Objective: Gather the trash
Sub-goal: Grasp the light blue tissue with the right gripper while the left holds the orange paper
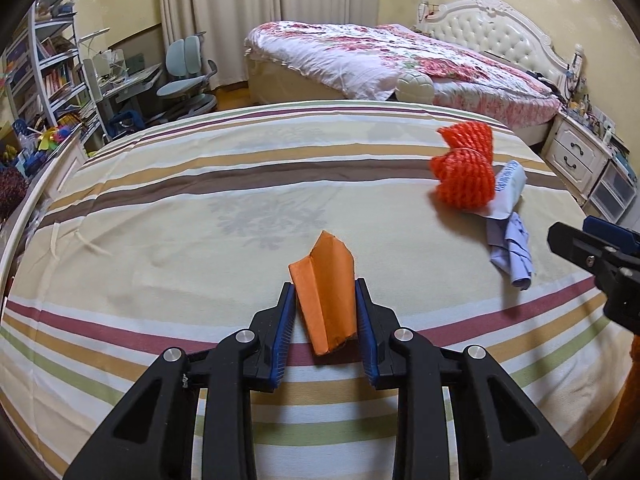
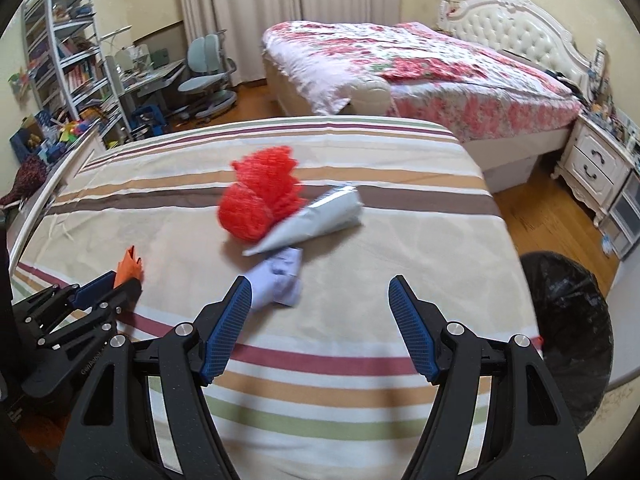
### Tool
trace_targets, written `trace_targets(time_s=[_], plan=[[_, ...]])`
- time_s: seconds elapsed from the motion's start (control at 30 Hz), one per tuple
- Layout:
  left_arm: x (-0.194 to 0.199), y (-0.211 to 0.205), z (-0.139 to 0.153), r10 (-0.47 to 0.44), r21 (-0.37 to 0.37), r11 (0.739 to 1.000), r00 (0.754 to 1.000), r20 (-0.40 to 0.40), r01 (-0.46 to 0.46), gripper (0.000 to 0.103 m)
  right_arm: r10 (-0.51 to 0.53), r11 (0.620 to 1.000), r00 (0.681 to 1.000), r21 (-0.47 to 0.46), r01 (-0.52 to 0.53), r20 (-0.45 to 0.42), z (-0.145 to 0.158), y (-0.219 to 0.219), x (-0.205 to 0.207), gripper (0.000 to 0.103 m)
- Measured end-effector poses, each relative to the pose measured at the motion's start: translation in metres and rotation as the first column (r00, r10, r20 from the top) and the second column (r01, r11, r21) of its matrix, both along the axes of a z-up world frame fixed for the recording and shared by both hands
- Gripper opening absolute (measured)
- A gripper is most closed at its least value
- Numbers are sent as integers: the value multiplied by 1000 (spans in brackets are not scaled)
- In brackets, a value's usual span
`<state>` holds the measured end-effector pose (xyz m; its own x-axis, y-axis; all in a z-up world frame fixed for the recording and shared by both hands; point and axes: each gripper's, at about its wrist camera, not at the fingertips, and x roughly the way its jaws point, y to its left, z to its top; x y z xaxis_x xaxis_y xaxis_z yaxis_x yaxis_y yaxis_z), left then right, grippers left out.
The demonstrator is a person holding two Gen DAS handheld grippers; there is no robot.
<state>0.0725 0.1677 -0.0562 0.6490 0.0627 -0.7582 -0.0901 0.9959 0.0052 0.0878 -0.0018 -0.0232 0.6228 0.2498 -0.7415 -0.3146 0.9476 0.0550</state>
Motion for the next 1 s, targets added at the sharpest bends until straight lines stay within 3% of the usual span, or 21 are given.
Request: trace_targets(time_s=[0.3, 0.4, 0.47, 0.67, 1.0], plan=[[-2, 17, -1, 25, -32, 999, 1000, 6, -25, 30, -1, 999, 998, -54, -3, -61, -22, 24, 9, 69], [-1, 17, -1, 23, -33, 999, 1000, 7, -23, 30, -4, 999, 997, -47, 0, -74, -26, 21, 10, 61], [-1, 17, -1, 23, -32, 999, 1000, 7, -23, 30, 3, 999, 996, -41, -7, -88, -29, 20, 11, 47], [-3, 15, 0, 23, -29, 999, 1000, 12, -23, 30, 23, 998, 997, -57, -28, -76, -28, 19, 6, 23], [-9, 6, 2, 14, -24, 1000, 1000, 26, -13, 30, 29, 999, 998, -38, -31, -62, -25, 6, -15, 20]])
